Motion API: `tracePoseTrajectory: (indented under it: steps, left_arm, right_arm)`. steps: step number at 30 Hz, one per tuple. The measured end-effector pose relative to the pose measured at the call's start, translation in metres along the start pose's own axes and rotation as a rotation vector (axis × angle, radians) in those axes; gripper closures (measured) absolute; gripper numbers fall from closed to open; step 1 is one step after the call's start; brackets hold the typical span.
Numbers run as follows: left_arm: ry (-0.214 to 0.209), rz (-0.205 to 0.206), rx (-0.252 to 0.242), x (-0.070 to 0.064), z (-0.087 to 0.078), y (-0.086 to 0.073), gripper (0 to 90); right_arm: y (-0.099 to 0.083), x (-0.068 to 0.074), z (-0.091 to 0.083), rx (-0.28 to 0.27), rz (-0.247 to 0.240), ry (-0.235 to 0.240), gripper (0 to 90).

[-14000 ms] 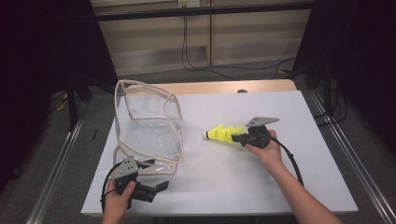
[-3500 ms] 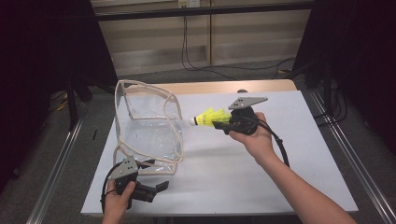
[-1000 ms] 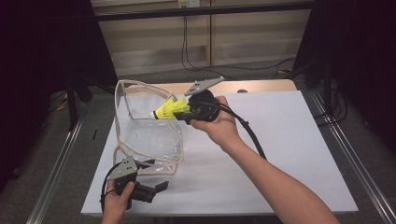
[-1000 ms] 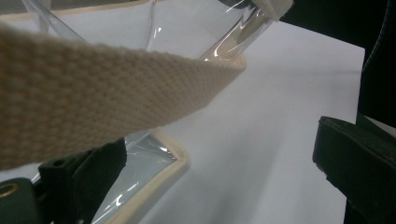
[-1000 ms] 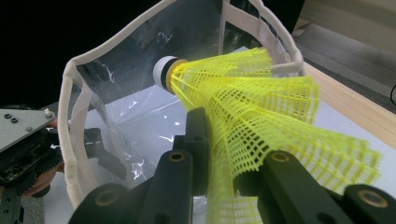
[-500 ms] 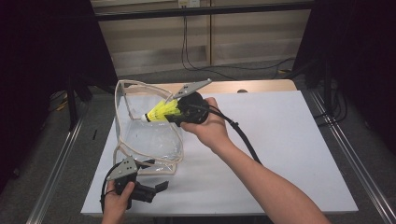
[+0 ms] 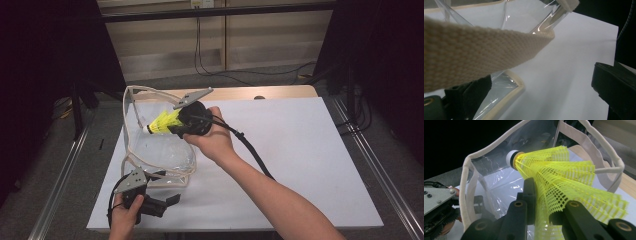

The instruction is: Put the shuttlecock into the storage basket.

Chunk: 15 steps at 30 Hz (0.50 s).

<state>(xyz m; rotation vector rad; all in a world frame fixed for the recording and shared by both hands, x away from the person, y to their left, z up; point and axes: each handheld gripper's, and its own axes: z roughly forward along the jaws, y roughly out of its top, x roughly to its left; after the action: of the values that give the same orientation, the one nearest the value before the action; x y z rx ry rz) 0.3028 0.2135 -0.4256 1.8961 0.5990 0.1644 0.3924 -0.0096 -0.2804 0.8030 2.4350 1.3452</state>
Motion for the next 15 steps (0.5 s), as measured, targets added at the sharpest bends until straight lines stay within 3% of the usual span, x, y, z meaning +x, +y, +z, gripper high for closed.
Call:
tracePoseTrajectory:
  steps: [15]
  left_arm:
    - [-0.002,-0.003,-0.002,0.000,0.000,0.000,2.7]
  right_arm:
    - [0.006,0.012,0.019,0.019,-0.016,0.019,79.3]
